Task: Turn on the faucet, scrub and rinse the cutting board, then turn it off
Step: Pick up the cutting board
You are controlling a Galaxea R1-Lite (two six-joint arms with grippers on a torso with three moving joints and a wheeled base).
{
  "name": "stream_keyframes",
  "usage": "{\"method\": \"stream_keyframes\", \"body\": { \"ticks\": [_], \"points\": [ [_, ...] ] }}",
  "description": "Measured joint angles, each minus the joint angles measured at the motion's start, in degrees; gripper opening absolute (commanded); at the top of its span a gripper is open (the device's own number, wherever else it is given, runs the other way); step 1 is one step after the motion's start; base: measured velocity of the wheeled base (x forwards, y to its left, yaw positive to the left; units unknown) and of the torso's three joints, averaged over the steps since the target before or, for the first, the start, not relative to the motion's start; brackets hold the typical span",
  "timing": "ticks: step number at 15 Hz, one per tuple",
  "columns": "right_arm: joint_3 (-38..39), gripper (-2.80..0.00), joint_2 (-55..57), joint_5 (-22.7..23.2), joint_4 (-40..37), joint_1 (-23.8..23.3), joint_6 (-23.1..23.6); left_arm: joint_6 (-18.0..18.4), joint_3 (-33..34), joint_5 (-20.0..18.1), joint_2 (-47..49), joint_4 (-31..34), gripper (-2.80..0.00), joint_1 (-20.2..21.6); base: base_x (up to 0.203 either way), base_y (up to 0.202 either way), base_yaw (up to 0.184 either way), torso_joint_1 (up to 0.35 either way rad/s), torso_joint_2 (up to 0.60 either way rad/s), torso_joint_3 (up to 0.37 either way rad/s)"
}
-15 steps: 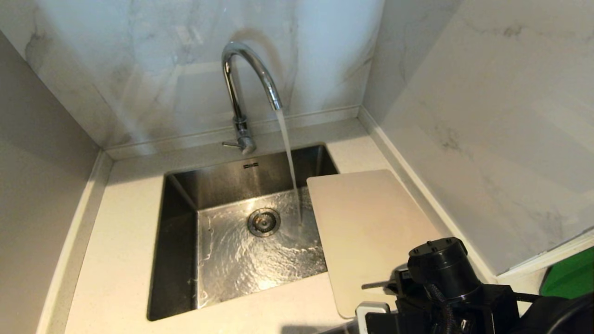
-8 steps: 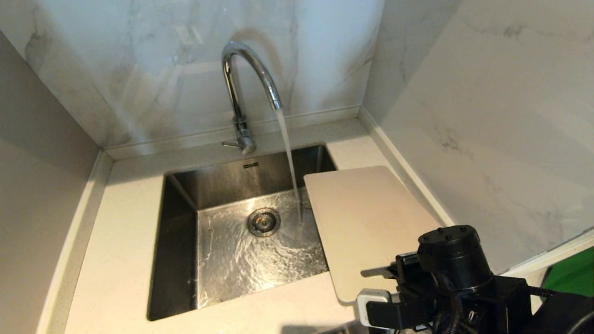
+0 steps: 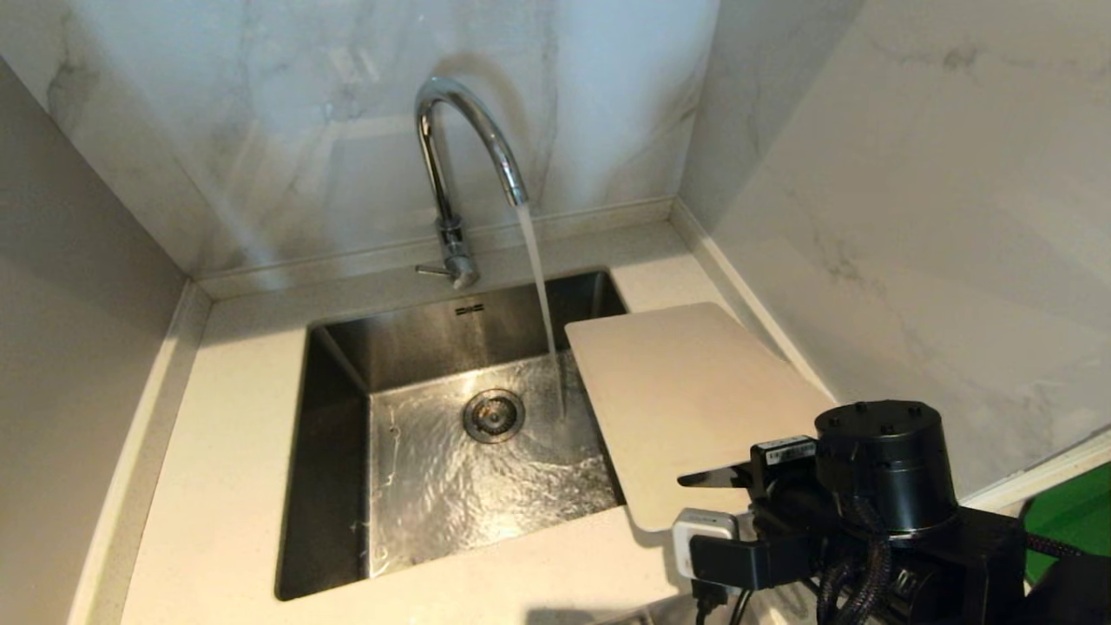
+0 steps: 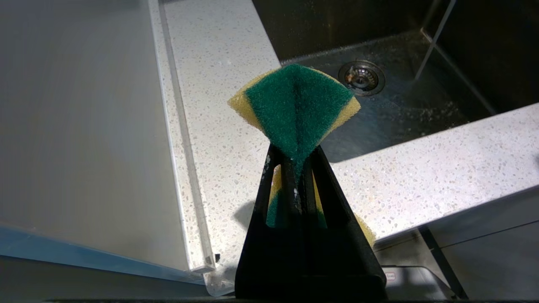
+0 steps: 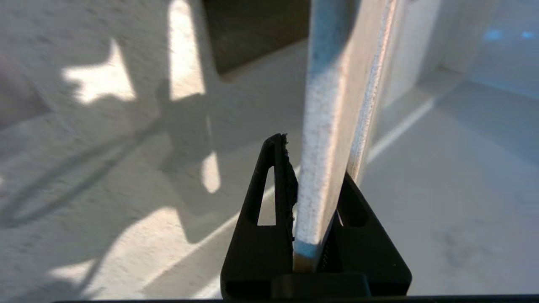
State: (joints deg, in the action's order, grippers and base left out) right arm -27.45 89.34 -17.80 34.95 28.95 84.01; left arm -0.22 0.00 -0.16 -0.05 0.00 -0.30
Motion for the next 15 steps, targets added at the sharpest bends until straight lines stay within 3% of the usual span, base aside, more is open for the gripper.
{"method": "stream_keyframes", "body": {
  "ticks": [4, 8, 11, 15],
  "points": [
    [1.2, -2.80, -1.3, 0.5, 5.1, 0.0, 0.5, 0.0, 0.0, 0.0, 0.0, 0.0, -2.80, 0.0, 0.000, 0.000, 0.000, 0.000, 0.00, 0.000],
    [1.9, -2.80, -2.1, 4.9, 6.5, 0.2, 1.2, 0.0, 0.0, 0.0, 0.0, 0.0, -2.80, 0.0, 0.000, 0.000, 0.000, 0.000, 0.00, 0.000],
    [2.0, -2.80, -2.9, 5.2, 13.0, 0.2, 6.0, 0.0, 0.0, 0.0, 0.0, 0.0, -2.80, 0.0, 0.000, 0.000, 0.000, 0.000, 0.00, 0.000],
    [2.5, -2.80, -5.7, 6.2, 14.2, 0.2, 11.2, 0.0, 0.0, 0.0, 0.0, 0.0, -2.80, 0.0, 0.000, 0.000, 0.000, 0.000, 0.00, 0.000]
  ]
}}
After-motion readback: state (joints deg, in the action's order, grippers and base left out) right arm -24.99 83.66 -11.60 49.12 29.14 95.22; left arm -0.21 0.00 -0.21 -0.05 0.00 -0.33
